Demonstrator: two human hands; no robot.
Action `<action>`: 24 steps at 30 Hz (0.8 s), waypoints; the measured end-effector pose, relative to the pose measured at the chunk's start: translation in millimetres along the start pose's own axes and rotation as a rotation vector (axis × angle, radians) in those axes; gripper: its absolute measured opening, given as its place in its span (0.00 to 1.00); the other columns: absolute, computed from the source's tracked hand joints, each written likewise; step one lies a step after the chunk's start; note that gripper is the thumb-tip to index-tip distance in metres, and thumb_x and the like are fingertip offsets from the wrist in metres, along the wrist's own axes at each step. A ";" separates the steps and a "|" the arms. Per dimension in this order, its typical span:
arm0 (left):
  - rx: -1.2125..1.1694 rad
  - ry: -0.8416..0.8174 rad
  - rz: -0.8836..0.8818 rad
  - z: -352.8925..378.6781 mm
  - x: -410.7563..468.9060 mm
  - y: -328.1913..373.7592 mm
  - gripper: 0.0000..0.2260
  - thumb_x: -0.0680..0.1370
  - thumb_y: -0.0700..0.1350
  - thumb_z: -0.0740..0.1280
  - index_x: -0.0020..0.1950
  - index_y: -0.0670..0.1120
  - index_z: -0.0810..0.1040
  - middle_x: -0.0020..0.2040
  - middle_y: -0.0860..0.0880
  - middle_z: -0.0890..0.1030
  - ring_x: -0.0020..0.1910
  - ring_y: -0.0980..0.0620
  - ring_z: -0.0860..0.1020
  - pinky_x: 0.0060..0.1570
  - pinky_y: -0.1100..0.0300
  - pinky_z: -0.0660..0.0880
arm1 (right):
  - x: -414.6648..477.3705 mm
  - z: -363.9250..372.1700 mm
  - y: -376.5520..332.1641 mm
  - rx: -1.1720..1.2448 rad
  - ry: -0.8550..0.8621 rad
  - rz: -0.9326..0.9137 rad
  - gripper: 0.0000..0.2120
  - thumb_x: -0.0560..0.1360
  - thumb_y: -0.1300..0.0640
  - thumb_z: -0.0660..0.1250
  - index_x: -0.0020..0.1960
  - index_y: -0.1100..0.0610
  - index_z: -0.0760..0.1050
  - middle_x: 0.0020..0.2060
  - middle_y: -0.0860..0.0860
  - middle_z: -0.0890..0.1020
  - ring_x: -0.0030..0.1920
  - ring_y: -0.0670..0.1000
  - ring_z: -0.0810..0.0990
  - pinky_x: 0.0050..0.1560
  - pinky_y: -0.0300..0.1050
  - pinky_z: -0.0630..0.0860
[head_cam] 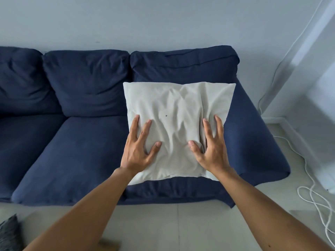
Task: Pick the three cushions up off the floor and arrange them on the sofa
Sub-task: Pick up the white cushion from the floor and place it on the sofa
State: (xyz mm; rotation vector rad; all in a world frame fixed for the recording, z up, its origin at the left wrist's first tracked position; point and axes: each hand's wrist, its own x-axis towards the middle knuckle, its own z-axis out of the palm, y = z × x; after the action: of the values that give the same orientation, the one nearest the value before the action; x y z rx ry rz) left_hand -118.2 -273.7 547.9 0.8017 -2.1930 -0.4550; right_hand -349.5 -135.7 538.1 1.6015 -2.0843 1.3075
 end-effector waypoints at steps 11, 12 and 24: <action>0.052 0.054 0.097 67.7 111.7 -32.6 0.32 0.80 0.61 0.64 0.81 0.50 0.62 0.83 0.40 0.50 0.81 0.53 0.51 0.69 0.44 0.71 | 96.1 34.8 81.5 0.025 0.014 -0.030 0.39 0.77 0.39 0.68 0.80 0.55 0.58 0.79 0.68 0.55 0.80 0.61 0.56 0.70 0.51 0.67; 0.058 0.059 0.107 73.3 120.2 -38.4 0.32 0.80 0.61 0.64 0.81 0.49 0.62 0.83 0.40 0.50 0.81 0.54 0.50 0.70 0.45 0.69 | 104.0 40.0 88.2 0.026 0.015 -0.034 0.39 0.77 0.39 0.68 0.80 0.55 0.58 0.79 0.67 0.55 0.80 0.60 0.55 0.70 0.51 0.66; 0.114 0.041 0.131 152.6 202.6 -135.1 0.34 0.81 0.64 0.61 0.82 0.49 0.57 0.83 0.40 0.46 0.76 0.41 0.60 0.63 0.43 0.71 | 186.8 137.2 175.0 0.019 0.009 -0.088 0.38 0.77 0.40 0.68 0.80 0.53 0.58 0.79 0.67 0.54 0.81 0.60 0.55 0.74 0.50 0.65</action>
State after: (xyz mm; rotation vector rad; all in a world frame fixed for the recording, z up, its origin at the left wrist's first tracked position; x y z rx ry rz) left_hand -284.7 -498.2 481.2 0.7149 -2.2332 -0.2486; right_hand -526.4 -359.8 484.5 1.6718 -1.9780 1.3068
